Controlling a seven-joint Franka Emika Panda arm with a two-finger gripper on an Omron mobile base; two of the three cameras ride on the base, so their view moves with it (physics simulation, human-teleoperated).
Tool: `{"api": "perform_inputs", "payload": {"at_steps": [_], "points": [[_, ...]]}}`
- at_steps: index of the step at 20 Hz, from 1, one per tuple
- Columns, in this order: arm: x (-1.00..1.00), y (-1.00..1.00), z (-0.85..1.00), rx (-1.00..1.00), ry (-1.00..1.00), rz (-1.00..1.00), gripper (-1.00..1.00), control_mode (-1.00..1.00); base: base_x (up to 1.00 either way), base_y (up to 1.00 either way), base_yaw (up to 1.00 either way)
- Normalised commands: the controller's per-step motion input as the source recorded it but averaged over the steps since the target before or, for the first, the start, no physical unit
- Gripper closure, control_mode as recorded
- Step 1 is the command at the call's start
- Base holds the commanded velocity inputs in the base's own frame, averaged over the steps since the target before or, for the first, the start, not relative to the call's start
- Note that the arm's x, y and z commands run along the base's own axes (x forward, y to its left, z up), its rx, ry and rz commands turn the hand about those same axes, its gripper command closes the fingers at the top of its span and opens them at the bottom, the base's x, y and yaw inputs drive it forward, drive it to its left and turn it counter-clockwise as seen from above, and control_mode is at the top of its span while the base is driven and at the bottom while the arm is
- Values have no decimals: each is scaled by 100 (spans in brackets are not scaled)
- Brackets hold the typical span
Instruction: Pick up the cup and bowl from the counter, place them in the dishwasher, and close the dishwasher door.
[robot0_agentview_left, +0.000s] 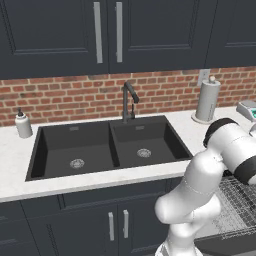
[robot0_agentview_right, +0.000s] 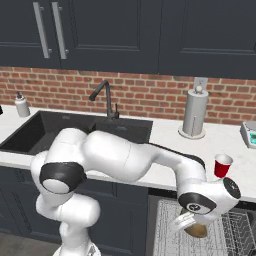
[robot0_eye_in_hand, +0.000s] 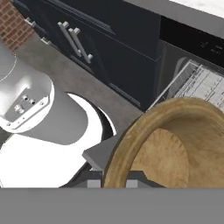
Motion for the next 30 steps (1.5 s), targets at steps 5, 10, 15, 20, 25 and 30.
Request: {"api": "perform_inputs", "payload": {"at_steps": [5, 10, 15, 20, 25, 30], "points": [[-15, -62, -55, 27, 0, 13, 100, -100, 0, 0, 0], [4, -35, -38, 10, -7, 5, 100, -100, 0, 0, 0], [12, -33, -48, 1, -1, -1, 100, -100, 0, 0, 0], [44, -39, -37, 2, 9, -19, 100, -100, 0, 0, 0], [77, -39, -24, 12, 25, -40, 100, -100, 0, 0, 0], [62, -50, -27, 13, 20, -38, 100, -100, 0, 0, 0]]}}
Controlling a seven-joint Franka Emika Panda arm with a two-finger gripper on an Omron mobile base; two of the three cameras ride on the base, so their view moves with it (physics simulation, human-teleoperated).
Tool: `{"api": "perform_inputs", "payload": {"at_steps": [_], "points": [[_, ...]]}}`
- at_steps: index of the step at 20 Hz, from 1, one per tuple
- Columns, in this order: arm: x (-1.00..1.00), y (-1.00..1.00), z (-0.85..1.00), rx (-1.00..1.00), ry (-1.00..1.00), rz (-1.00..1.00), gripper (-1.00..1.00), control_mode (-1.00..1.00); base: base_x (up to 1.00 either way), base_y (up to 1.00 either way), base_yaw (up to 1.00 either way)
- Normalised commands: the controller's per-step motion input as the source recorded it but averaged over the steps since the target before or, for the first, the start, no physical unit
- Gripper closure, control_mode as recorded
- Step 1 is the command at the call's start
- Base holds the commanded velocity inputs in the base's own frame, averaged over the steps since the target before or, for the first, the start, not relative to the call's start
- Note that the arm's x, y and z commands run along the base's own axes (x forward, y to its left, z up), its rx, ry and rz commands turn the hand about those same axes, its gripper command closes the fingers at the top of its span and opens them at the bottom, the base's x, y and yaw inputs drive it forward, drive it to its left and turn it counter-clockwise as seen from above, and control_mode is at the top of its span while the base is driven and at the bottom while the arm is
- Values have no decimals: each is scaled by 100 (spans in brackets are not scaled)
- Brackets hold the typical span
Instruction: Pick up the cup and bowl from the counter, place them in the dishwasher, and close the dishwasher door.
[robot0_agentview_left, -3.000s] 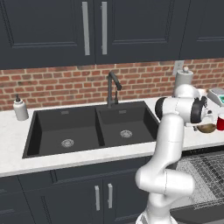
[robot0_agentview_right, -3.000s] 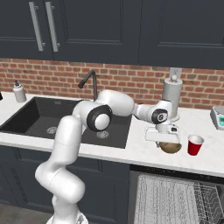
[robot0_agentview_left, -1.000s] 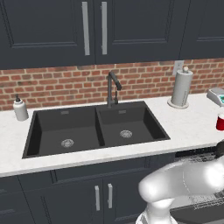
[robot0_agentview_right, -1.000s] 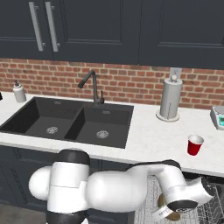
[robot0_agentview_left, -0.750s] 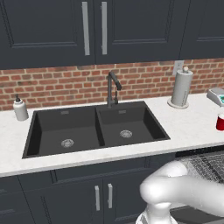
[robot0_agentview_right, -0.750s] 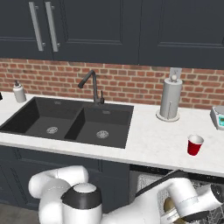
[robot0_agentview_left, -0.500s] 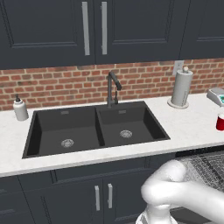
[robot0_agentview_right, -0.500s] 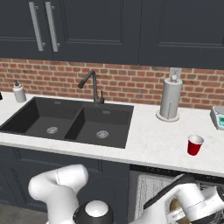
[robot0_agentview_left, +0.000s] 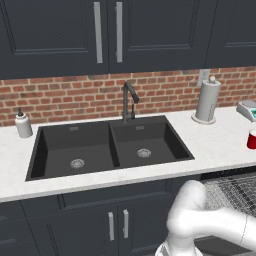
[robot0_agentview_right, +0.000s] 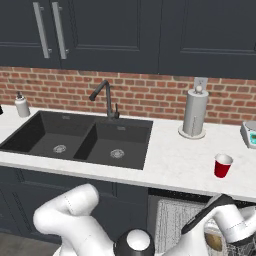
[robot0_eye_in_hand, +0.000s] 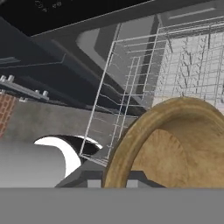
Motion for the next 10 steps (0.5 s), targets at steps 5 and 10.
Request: {"api": "perform_inputs", "payload": {"at_steps": [5, 10], "points": [[22, -35, -49, 3, 7, -33, 100, -100, 0, 0, 0], [18, -11, -61, 0, 0, -28, 100, -100, 0, 0, 0]]}}
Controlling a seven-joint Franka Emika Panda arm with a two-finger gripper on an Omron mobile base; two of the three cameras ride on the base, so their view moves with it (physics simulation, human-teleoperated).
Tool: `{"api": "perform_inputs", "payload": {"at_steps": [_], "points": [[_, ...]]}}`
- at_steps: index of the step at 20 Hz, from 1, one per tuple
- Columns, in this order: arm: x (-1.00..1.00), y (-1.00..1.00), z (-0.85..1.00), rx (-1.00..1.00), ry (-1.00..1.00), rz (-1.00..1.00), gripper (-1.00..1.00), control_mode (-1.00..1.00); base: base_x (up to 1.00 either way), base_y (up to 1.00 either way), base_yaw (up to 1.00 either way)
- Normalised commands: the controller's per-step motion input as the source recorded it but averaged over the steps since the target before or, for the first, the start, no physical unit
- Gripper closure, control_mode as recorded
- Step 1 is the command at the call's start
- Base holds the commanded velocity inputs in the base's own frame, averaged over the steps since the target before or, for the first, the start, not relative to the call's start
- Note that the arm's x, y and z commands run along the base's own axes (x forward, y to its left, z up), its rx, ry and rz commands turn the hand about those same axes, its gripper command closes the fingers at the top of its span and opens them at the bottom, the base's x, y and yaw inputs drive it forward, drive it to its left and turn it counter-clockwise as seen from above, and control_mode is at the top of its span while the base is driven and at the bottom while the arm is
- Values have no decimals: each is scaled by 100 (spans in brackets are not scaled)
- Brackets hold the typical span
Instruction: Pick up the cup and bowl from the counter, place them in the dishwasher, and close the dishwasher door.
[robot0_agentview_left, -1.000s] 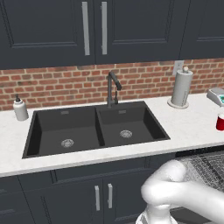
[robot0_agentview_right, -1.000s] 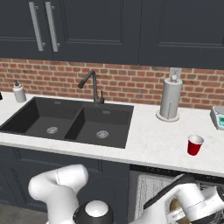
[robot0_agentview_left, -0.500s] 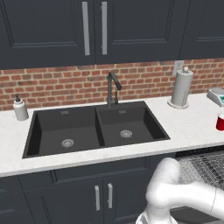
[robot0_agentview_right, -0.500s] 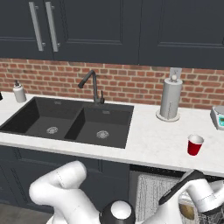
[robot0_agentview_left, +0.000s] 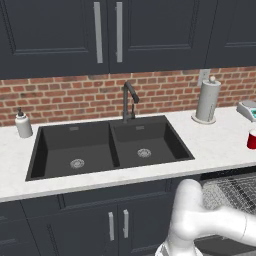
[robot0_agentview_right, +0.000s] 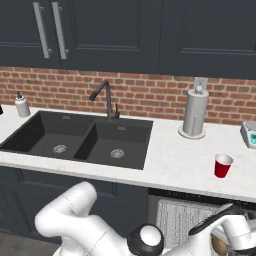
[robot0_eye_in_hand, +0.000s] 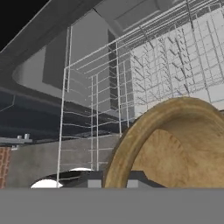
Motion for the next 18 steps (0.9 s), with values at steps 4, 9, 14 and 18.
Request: {"api": "perform_inputs", "payload": {"at_steps": [4, 9, 14, 18], "points": [[56, 0, -70, -1, 0, -18, 100, -100, 0, 0, 0], [74, -4, -58, -3, 0, -10, 100, -100, 0, 0, 0], [59, -2, -63, -8, 0, -2, 100, -100, 0, 0, 0], [31, 0, -95, -19, 0, 0, 100, -100, 0, 0, 0]]}}
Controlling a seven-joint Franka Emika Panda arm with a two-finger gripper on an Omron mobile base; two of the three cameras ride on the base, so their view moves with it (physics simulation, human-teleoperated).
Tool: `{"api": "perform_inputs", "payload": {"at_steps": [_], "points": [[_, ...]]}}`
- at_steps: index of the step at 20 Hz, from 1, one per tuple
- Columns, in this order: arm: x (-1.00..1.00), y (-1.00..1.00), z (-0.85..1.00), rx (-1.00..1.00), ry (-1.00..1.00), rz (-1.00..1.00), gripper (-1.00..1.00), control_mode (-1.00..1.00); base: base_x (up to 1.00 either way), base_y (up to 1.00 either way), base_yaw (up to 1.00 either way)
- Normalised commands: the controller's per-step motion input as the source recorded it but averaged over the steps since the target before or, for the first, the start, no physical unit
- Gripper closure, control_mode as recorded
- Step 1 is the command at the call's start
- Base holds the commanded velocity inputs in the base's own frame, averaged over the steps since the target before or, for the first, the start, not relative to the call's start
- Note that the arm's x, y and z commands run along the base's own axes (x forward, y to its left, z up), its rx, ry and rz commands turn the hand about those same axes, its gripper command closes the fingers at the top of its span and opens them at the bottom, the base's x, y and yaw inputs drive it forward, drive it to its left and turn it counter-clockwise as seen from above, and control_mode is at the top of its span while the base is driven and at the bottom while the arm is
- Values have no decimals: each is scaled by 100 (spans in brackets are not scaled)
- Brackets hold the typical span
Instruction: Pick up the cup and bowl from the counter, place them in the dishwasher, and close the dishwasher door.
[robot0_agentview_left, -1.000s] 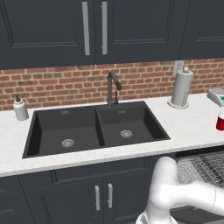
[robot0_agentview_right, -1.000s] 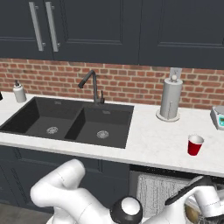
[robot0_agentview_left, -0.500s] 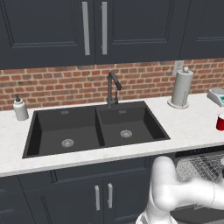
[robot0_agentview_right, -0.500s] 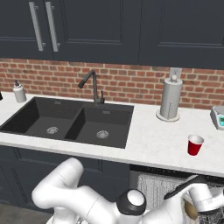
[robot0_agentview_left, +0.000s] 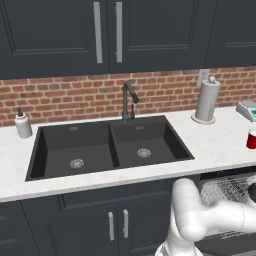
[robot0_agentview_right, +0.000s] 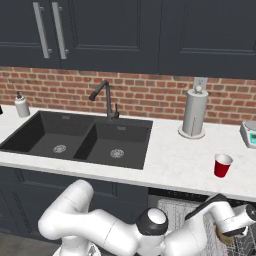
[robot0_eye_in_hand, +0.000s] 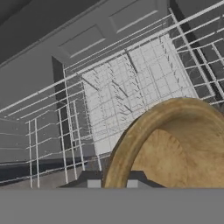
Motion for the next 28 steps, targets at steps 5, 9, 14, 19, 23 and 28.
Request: {"api": "perform_inputs", "payload": {"at_steps": [5, 9, 14, 19, 23, 28], "points": [[9, -9, -100, -22, -3, 0, 100, -100, 0, 0, 0], [0, -3, -82, -16, 0, 0, 100, -100, 0, 0, 0], [0, 10, -70, -10, 0, 6, 100, -100, 0, 0, 0], [-2, 0, -48, 2, 1, 10, 100, -100, 0, 0, 0], [-14, 0, -46, 2, 0, 5, 100, -100, 0, 0, 0], [-13, 0, -55, 3, 0, 5, -100, -100, 0, 0, 0]]}}
